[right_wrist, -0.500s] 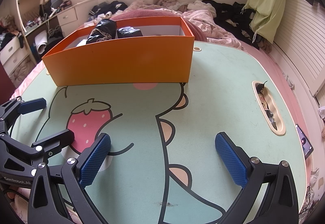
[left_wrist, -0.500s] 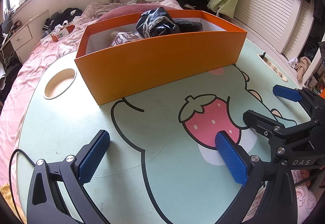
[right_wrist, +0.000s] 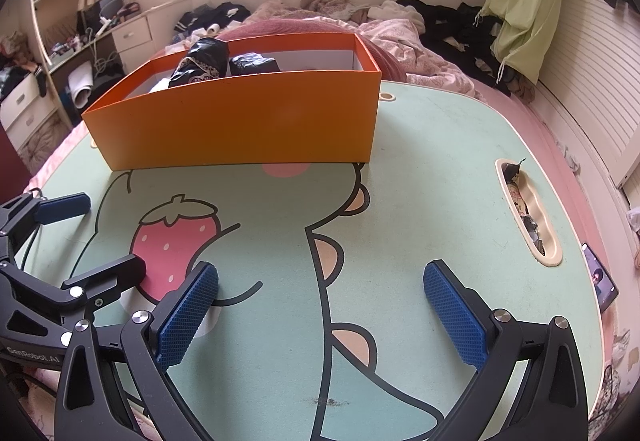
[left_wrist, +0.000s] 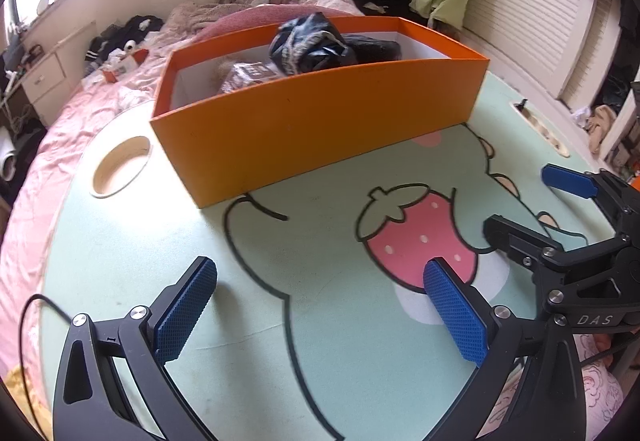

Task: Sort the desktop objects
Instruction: 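Reach into the orange box and grasp the black lace-trimmed bag with the left tool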

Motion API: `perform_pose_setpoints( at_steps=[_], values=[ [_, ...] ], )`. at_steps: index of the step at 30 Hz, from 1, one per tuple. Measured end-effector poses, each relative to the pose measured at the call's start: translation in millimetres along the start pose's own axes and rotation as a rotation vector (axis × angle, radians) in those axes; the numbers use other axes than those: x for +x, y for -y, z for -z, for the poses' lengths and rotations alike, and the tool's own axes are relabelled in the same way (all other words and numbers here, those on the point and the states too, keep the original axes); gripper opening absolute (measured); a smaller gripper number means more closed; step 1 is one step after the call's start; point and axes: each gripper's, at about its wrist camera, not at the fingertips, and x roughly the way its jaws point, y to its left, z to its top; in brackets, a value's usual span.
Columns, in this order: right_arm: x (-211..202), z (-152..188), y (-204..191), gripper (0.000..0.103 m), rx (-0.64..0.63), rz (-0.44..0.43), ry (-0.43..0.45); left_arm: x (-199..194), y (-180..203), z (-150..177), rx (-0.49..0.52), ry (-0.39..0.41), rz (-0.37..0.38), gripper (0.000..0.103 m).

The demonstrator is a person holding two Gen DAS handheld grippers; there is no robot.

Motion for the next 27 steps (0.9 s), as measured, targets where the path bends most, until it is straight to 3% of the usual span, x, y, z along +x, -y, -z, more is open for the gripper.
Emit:
perform_pose_setpoints(
  at_steps=[2,6,8,11,13,18,21,23,27],
  values=[
    [0,2,2,0.103,0.000,0.001,0.000,-16,0,-7,0.006,0.066,-0.026,0.103],
    [0,1,1,0.103,0.000,0.000,0.000,-44,-18,-38,-0.072,0.160,0.109,0.103],
    [0,1,1,0.103,0.001,0.000,0.000,-46,-26,-64,-0.103,0.172,0.127,0.102],
    [1,0,0,0.103,0.001,0.000,0.000,-31,-30,-102,-0.121,0.149,0.076,0.093],
    [1,0,1,0.103,0.001,0.000,0.000,-15,-26,-121,-0.105,0.107,0.079,0.093],
    [3,-1,1,0.103,0.001,0.000,0.001,26,-4,-131,-0.049,0.009,0.065,0.081],
    [3,-1,2,0.103,0.002,-0.001,0.001,51,-6,-130,-0.063,-0.059,0.041,0.054],
    [2,-1,2,0.103,0.001,-0.001,0.001,53,-6,-127,-0.057,-0.038,0.043,0.046],
    [0,-1,2,0.103,0.002,-0.002,0.001,38,-9,-121,-0.067,-0.003,0.103,0.041]
  ],
)
